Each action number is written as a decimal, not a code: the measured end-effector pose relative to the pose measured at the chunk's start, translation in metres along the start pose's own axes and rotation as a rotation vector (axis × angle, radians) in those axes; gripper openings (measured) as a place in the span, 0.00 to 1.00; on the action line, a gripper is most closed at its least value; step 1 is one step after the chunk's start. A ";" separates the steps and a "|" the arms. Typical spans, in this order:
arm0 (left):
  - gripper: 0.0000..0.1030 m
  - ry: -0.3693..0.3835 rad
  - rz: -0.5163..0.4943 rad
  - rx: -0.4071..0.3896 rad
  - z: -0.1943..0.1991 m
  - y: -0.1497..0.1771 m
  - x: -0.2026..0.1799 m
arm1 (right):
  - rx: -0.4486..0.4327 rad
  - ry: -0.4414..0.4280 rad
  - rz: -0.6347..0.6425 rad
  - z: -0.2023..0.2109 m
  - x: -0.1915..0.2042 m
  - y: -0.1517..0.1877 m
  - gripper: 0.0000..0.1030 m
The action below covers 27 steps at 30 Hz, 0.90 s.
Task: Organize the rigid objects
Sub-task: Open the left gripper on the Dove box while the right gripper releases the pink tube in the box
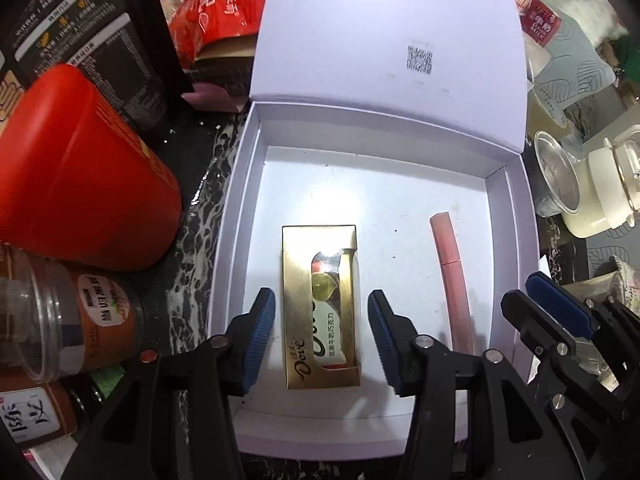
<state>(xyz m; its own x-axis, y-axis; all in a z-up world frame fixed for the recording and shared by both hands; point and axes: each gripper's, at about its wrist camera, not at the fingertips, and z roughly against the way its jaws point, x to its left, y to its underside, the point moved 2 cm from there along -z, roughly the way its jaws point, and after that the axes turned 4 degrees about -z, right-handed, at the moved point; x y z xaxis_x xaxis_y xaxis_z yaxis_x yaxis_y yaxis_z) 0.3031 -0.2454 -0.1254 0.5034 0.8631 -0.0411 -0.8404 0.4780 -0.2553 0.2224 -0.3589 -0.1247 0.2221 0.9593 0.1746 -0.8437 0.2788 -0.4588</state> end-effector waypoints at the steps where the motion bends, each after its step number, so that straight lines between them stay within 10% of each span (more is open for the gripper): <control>1: 0.66 -0.002 0.004 -0.007 0.004 0.000 0.001 | -0.003 0.004 0.001 0.002 0.001 -0.001 0.25; 27: 0.76 -0.055 0.073 -0.128 0.104 0.059 0.021 | -0.089 0.019 0.046 0.094 0.019 0.005 0.46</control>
<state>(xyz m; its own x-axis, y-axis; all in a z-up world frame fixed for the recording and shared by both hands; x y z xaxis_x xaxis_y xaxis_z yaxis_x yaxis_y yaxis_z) 0.2427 -0.1824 -0.0409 0.4272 0.9041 -0.0115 -0.8399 0.3921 -0.3752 0.1761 -0.3430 -0.0417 0.1939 0.9717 0.1352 -0.8067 0.2364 -0.5417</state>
